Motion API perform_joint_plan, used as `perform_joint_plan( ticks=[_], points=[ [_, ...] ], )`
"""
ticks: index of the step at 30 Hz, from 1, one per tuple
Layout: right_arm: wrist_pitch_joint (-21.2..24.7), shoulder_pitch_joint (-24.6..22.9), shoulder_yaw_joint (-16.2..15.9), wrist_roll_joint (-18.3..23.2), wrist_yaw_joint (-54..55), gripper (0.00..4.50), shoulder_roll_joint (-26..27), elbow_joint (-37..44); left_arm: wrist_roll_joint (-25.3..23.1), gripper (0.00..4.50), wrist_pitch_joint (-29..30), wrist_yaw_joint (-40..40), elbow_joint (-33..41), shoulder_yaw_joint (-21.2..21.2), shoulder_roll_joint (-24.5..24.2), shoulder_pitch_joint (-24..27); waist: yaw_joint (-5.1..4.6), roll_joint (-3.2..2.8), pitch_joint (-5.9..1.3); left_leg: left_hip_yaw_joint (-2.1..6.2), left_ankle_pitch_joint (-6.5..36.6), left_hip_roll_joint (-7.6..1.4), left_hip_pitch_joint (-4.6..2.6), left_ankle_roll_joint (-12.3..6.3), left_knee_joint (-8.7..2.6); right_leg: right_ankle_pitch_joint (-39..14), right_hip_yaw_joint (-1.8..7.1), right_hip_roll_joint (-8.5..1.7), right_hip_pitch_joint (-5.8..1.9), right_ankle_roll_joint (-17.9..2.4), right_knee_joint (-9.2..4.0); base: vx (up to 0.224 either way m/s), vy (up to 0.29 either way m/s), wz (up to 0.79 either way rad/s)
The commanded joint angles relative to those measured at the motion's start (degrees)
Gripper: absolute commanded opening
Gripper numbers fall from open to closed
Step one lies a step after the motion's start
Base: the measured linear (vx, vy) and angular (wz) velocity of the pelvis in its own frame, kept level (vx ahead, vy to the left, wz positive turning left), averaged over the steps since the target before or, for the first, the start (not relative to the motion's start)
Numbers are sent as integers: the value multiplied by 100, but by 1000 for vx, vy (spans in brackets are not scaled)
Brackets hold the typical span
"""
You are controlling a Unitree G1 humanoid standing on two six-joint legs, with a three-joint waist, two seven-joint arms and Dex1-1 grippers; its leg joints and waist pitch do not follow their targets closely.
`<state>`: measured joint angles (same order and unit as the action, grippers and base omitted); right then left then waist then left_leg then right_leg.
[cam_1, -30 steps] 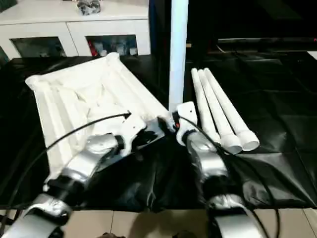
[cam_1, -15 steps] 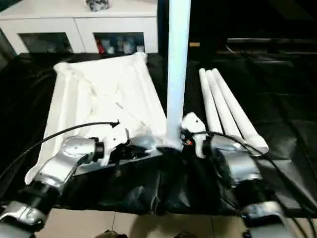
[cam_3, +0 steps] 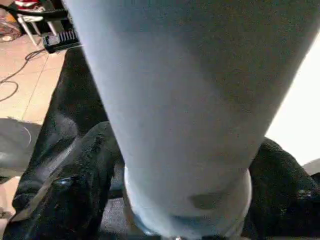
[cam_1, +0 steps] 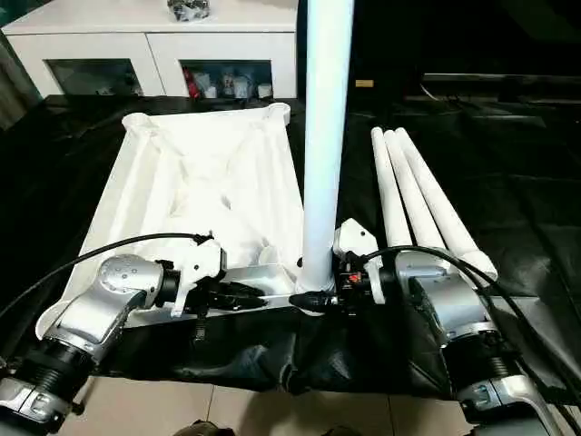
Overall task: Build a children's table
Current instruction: Rotate leg to tighten
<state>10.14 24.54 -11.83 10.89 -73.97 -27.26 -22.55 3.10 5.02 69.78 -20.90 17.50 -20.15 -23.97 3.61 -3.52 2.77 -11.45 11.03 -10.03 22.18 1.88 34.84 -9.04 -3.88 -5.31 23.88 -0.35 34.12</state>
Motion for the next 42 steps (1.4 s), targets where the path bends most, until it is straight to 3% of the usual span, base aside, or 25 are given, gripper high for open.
perform_joint_plan(
  ticks=[1, 8, 11, 14, 15, 16, 17, 20, 25, 27, 30, 31, 33, 42],
  points=[
    [74, -86, -118, 40, -87, 323, -13, 234, 226, 0, -45, 82, 325, 21, 4, -56, 6, 99, -396, 140, 1091, -326, -101, -479, -410, -1582, 232, -319, -299, -1328, -386, 0, 0, 0],
    [23, -271, -117, -5, 189, 278, 154, 348, 211, 0, 5, -213, 181, -104, 188, -111, 5, 100, -394, 139, 1058, -325, -93, -497, -408, -1519, 233, -318, -296, -1337, -385, 0, 0, 0],
    [-84, -263, -56, -126, 645, 273, 368, 221, 129, 0, 101, -591, 41, -186, 351, -200, -33, 111, -372, 147, 1230, -310, -99, -396, -424, -1852, 229, -320, -297, -1248, -430, 0, 0, 0],
    [-262, 31, 191, -544, 2345, 272, 1051, -494, -124, 0, 124, -1526, -371, -310, 728, -447, -113, 112, -356, 166, 1385, -267, -89, -225, -439, -2367, 212, -326, -296, -1067, -487, 0, 0, 0],
    [-212, 125, 276, -598, 2792, 272, 1230, -693, -187, 0, 137, -1759, -451, -333, 827, -507, -132, 126, -357, 172, 1393, -269, -94, -183, -439, -2429, 210, -329, -283, -1026, -496, 0, 0, 0],
    [-174, 255, 385, -662, 3385, 271, 1472, -965, -288, 0, 152, -2118, -570, -364, 974, -601, -205, 100, -344, 172, 1483, -251, -117, -97, -438, -2555, 206, -312, -242, -1017, -507, 0, 0, 0],
    [-146, 323, 442, -688, 3691, 271, 1598, -1105, -339, 0, 158, -2308, -630, -378, 1050, -652, -250, 107, -362, 205, 1535, -235, -97, -37, -439, -2716, 173, -327, -295, -943, -513, -50, -3, -5],
    [-197, 546, 598, -730, 4660, 271, 2097, -1587, -435, 0, 226, -2862, -761, -391, 1387, -827, -291, 118, -345, 190, 1750, -226, -138, -88, -426, -3026, 175, -325, -226, -797, -600, 0, 0, 0],
    [-360, 566, 483, -851, 4839, 271, 2553, -1618, -586, 0, 167, -3276, -901, -336, 1742, -986, -273, 118, -381, 178, 1438, -257, -97, -270, -433, -2295, 203, -314, -260, -949, -524, 0, 0, 0],
    [-404, 606, 561, -764, 4835, 326, 2666, -1687, -629, 0, 79, -3251, -951, -273, 1776, -987, -264, 114, -395, 169, 1297, -255, -71, -368, -426, -1941, 207, -314, -288, -1086, -480, 0, 0, 0],
    [-504, 630, 533, -753, 4701, 340, 2656, -1744, -637, 0, -71, -3122, -966, -189, 1766, -945, -264, 111, -390, 164, 1292, -256, -68, -408, -421, -1908, 206, -328, -295, -1149, -477, 0, 0, 0],
    [-571, 621, 462, -865, 4712, 368, 2545, -1721, -594, 0, -131, -3001, -916, -180, 1740, -899, -263, 96, -388, 162, 1305, -260, -81, -406, -423, -1912, 208, -321, -289, -1167, -475, 0, 0, 0],
    [-667, 602, 431, -942, 4667, 382, 2371, -1644, -555, 0, -168, -2795, -842, -163, 1675, -833, -267, 104, -386, 162, 1328, -260, -77, -382, -426, -1941, 207, -320, -292, -1158, -475, 0, 0, 0],
    [-879, 302, 414, -769, 3225, 382, 1575, -1074, -363, 0, -358, -1926, -606, -129, 1195, -643, -218, 98, -389, 154, 1331, -270, -80, -518, -415, -1780, 212, -327, -315, -1219, -466, 0, 0, 0]
  ],
)
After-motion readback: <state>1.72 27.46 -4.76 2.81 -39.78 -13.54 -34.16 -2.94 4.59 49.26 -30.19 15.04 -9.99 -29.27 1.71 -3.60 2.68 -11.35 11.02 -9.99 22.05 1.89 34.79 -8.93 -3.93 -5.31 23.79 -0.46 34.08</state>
